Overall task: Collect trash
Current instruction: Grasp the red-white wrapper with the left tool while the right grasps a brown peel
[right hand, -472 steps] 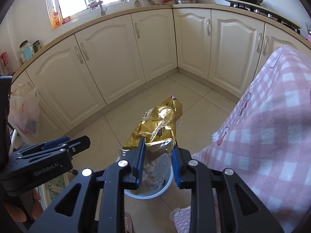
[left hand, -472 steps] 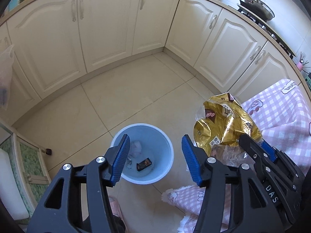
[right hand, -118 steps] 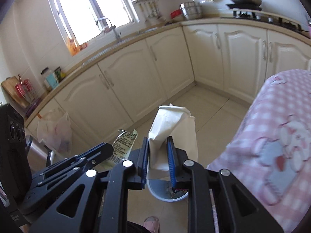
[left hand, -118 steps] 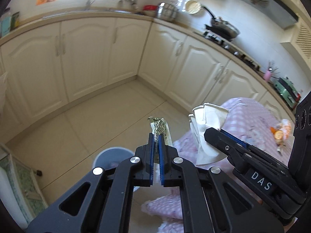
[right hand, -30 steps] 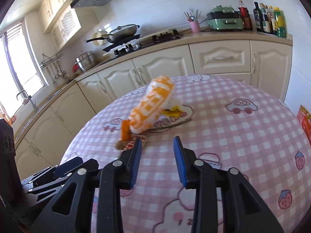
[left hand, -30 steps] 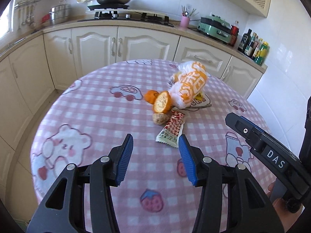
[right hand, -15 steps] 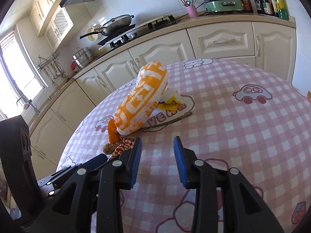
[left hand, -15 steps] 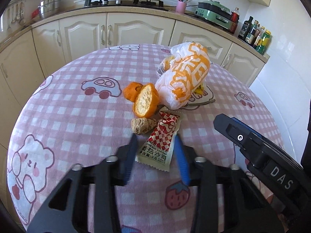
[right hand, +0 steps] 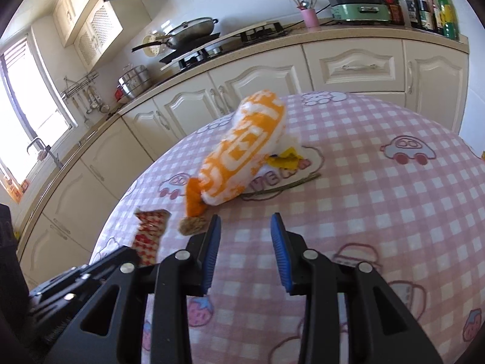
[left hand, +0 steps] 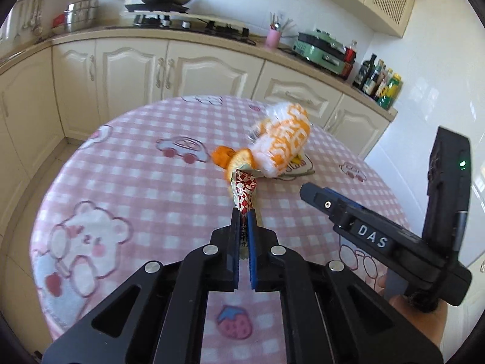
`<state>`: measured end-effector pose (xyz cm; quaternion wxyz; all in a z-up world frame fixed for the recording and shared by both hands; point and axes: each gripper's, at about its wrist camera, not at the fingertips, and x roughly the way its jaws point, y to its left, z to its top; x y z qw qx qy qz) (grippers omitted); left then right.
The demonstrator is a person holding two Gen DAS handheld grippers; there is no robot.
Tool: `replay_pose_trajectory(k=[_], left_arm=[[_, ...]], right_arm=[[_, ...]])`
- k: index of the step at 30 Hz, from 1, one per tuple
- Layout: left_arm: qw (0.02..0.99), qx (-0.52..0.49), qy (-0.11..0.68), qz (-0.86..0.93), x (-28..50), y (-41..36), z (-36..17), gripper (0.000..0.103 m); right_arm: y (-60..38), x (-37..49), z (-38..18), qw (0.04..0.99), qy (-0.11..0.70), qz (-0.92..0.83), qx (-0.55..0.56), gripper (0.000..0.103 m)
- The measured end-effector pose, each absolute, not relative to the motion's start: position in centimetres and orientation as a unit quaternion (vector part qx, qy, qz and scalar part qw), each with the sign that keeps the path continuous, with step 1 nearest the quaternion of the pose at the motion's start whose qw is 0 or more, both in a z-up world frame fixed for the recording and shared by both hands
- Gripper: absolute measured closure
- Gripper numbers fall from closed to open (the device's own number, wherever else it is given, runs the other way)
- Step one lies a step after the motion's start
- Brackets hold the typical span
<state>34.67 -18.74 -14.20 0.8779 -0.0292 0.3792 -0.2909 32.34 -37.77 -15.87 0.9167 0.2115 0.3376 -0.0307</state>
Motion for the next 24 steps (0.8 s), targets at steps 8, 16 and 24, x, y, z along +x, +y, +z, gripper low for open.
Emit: replay_pose_trajectory(k=[8,16,24], left_arm=[[0.900,-0.058,0.359,-0.240,35.3,-13.0,-13.2,0.100],[0.902,-0.079,0.361,-0.225,36.0,-9.9,-13.6,0.100],[0.906,-0.089,0.354,-0.217,35.5,-7.9,-13.2,0.100]], right_arm=[[-32.7,36.0,-15.8,0.914,0.374,0.001,0.157,0.057],[-31.9,38.0,-17.2,0.904,0.403,-0.013,0.143,0.075],[-29.9,36.2,-16.1,0.913,0.381,-0.003,0.143,0.075]])
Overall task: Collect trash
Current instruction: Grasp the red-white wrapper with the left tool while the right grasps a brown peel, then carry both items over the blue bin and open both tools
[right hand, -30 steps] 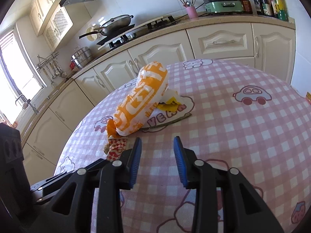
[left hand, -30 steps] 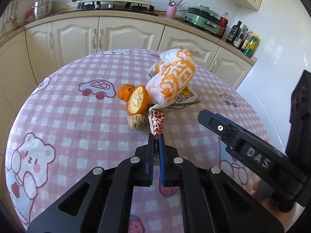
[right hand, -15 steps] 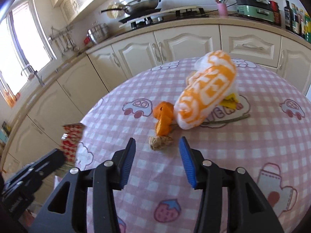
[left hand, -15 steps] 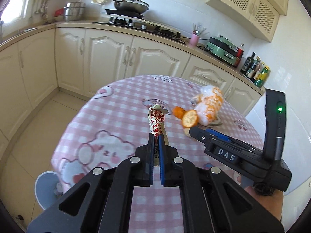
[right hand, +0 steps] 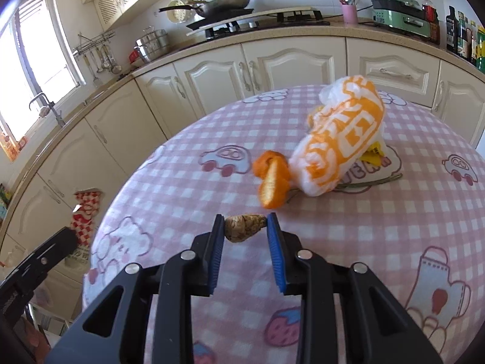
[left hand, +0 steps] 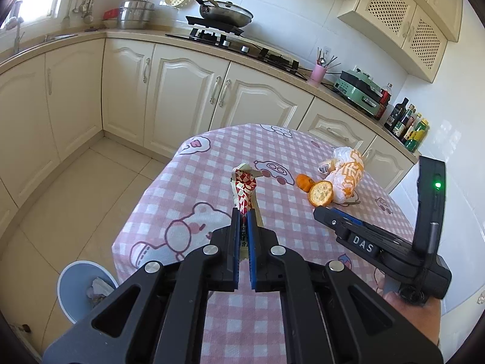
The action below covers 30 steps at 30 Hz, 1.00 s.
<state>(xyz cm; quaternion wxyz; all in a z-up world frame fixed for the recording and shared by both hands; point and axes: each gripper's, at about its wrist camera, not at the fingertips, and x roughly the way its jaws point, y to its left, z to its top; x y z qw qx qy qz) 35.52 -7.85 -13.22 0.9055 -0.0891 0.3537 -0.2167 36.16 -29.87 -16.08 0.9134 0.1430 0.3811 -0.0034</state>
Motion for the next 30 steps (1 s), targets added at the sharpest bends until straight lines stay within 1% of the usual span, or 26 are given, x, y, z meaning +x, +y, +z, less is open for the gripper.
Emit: replay_pose_trajectory(k=[6,13,21,30], left_arm=[[0.910,-0.101,0.352,-0.193,35.1,-4.7,-13.4,0.100],[0.918,-0.120,0.352,-0.139,33.8,1.8,-14.1,0.100],[0.920,-0.144,0.360,-0.062,32.7,9.5,-15.7,0.099],[0.906,-0.167,0.388,0.005,33.4,16.0,-19.0,0.099]], right_arm=[[-24.4,35.5,-14.4,0.919,0.365,0.059,0.138,0.075],[-16.0,35.7,-13.5,0.914,0.362,0.142,0.119,0.075],[-4.9,36.3,-14.6,0.892,0.380,0.230,0.088,0.075],[3.1,37.7,-16.9,0.874,0.397,0.272,0.066,0.075]])
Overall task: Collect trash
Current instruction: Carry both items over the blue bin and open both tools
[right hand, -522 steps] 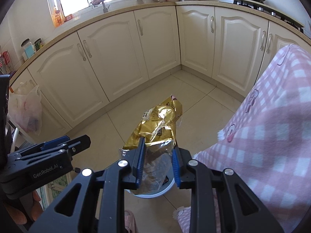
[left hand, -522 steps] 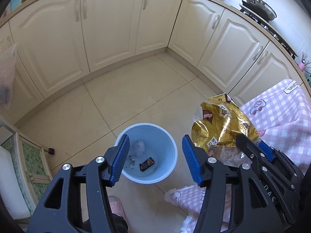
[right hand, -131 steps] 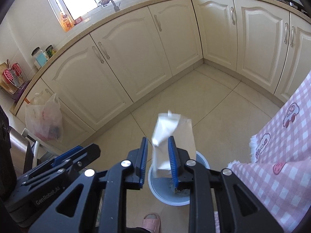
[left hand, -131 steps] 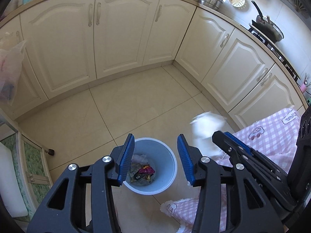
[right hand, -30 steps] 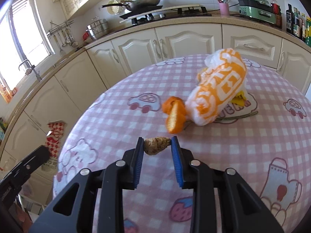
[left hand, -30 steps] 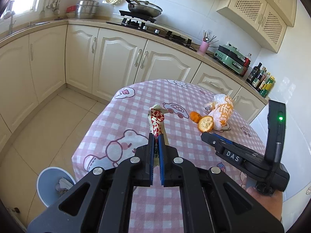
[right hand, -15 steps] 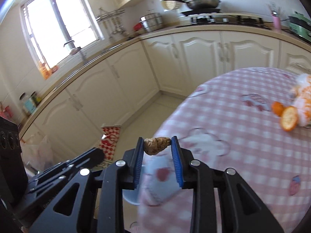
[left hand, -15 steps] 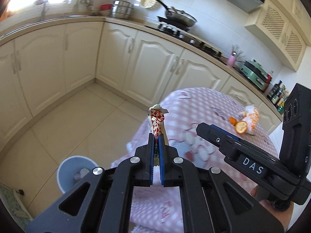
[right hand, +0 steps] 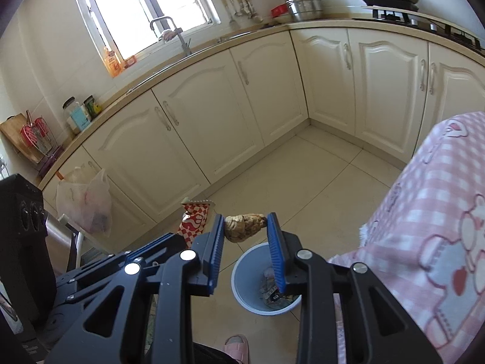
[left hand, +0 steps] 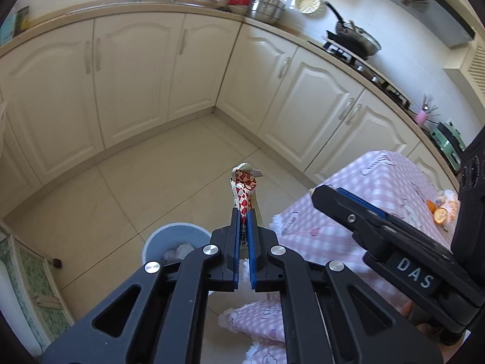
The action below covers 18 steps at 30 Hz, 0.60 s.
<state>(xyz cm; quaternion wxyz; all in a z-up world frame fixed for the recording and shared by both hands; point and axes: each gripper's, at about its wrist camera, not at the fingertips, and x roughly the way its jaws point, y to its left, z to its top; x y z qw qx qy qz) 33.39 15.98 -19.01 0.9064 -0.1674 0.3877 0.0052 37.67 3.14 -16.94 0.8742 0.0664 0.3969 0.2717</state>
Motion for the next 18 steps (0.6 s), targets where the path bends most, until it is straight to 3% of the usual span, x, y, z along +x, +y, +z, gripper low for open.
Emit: replay_pose_trajectory(k=[4,9,18], left_arm=[[0.902,-0.172,0.396,0.016,34.7,17.0,-20.0,0.099],[0.897,-0.164,0.409,0.038,35.8,17.4,-20.7,0.088],[0.892,-0.173,0.416,0.042,35.3,18.2,-21.6,0.088]], right_arm=[[4.6,38.2,-17.7,0.876,0.395,0.269,0.065,0.075],[5.0,39.0,-18.9,0.875,0.400,0.263,0.065,0.075],[5.3,39.6,-20.3,0.869,0.415,0.261,0.067,0.075]])
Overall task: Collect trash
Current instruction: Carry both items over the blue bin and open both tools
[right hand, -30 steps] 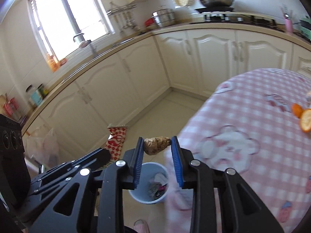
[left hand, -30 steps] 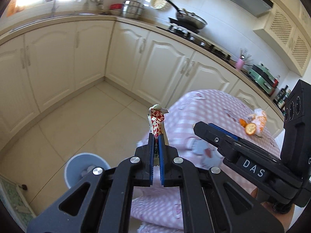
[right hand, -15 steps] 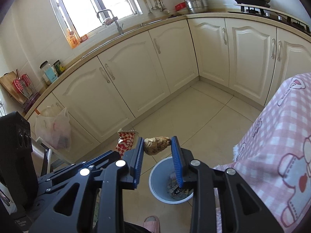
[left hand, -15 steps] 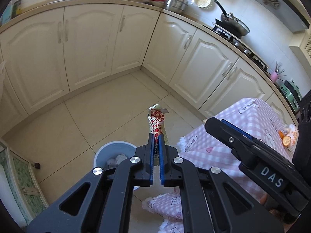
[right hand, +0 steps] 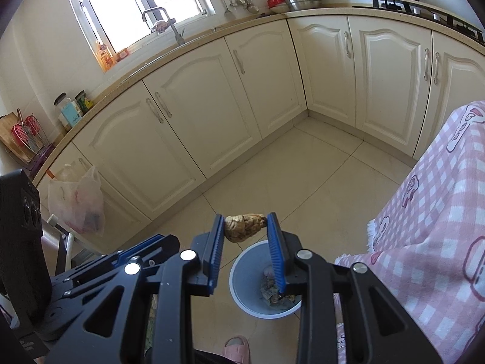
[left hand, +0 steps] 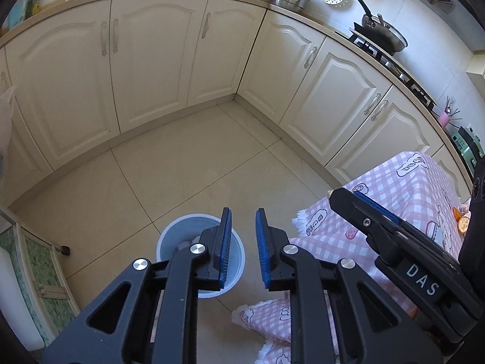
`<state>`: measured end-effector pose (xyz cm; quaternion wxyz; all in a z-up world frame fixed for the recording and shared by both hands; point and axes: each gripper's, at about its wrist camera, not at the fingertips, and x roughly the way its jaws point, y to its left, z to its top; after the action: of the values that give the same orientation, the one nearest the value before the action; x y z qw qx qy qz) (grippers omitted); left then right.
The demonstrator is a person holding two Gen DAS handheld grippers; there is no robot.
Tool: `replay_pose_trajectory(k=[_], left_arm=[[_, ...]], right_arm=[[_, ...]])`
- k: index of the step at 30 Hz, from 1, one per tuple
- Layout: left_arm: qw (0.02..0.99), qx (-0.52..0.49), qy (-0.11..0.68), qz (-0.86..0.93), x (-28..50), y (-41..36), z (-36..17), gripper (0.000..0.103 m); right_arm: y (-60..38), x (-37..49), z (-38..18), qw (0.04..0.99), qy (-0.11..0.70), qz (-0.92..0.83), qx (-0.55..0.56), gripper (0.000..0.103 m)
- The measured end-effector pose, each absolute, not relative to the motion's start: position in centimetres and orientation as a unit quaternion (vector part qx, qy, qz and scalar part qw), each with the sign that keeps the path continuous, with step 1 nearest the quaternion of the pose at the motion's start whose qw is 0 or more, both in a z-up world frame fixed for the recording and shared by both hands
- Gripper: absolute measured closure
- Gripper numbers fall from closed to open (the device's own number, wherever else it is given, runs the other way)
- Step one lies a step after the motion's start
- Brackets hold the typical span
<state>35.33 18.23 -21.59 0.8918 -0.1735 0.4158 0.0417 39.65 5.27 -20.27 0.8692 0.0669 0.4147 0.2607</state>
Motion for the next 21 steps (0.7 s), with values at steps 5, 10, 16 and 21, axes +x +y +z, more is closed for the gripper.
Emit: replay_pose_trajectory(k=[5,10,16,21], left_arm=[[0.892,-0.178,0.413,0.042,35.0,18.3,-21.3,0.087],[0.894,-0.181,0.408,0.044,34.7,18.9,-21.0,0.087],[0.895,-0.189,0.400,0.061,34.2,20.0,-20.4,0.083],[0.898,-0.189,0.391,0.065,33.8,20.1,-19.7,0.075]], right_arm=[[5.8,39.7,-20.3,0.868,0.415,0.264,0.065,0.075],[6.1,39.7,-20.0,0.869,0.409,0.270,0.065,0.075],[7.2,40.1,-19.4,0.874,0.391,0.280,0.066,0.072],[7.8,39.9,-18.5,0.881,0.374,0.284,0.063,0.064]])
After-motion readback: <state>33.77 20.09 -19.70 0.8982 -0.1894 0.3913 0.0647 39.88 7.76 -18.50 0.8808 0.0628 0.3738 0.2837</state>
